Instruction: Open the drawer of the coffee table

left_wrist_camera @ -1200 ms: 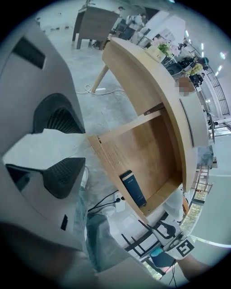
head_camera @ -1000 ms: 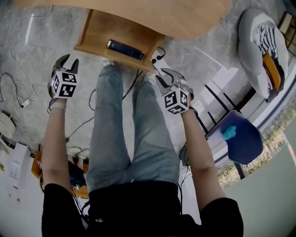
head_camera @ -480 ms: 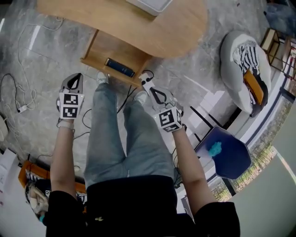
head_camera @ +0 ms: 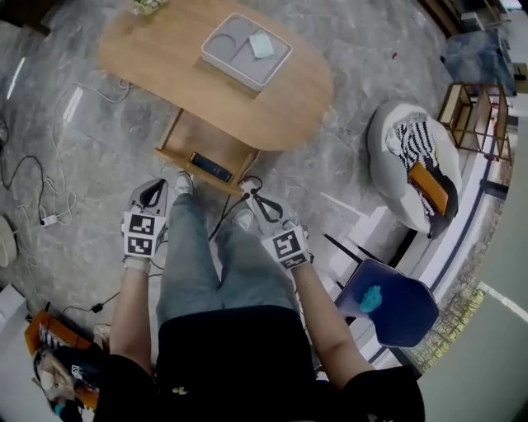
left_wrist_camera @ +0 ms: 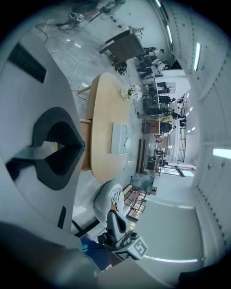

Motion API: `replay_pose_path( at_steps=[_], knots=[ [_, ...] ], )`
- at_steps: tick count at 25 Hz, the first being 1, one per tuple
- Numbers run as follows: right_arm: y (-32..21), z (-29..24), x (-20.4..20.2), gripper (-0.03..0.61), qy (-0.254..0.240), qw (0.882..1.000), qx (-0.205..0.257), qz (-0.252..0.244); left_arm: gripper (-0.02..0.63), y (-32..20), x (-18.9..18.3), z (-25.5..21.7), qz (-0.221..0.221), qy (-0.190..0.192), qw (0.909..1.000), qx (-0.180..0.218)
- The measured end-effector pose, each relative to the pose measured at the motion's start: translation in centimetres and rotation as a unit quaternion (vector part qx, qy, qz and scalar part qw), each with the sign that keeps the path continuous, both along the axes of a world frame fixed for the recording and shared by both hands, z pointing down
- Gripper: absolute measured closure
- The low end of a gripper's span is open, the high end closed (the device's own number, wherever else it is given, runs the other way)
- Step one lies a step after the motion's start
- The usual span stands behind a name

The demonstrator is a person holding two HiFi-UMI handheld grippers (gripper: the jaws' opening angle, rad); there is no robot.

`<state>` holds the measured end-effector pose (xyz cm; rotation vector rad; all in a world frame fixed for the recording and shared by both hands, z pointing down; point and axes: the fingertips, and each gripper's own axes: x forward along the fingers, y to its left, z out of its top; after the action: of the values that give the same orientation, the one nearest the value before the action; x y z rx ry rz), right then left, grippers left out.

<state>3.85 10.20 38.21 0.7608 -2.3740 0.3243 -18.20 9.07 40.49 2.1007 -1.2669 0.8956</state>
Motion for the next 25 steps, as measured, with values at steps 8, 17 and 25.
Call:
replay_pose_path(
  at_steps=[8, 17, 25],
  knots=[
    [-0.7, -11.1, 1.0, 0.580, -0.054, 0.998, 0.029, 0.030, 0.599, -0.9, 3.0, -11.9, -0.058, 0.099, 0.9921, 0.052],
    [-2.0, -23.4, 1.3, 0.580, -0.102, 0.991, 0.073, 0.054, 0.599, -0.6, 5.3, -24.0, -0.040, 0.163, 0.9806, 0.101],
    [-2.9, -31.7, 1.0, 0.580, -0.128, 0.983, 0.102, 0.080, 0.598, -1.9, 6.5, -33.8, 0.001, 0.168, 0.9707, 0.172]
  ],
)
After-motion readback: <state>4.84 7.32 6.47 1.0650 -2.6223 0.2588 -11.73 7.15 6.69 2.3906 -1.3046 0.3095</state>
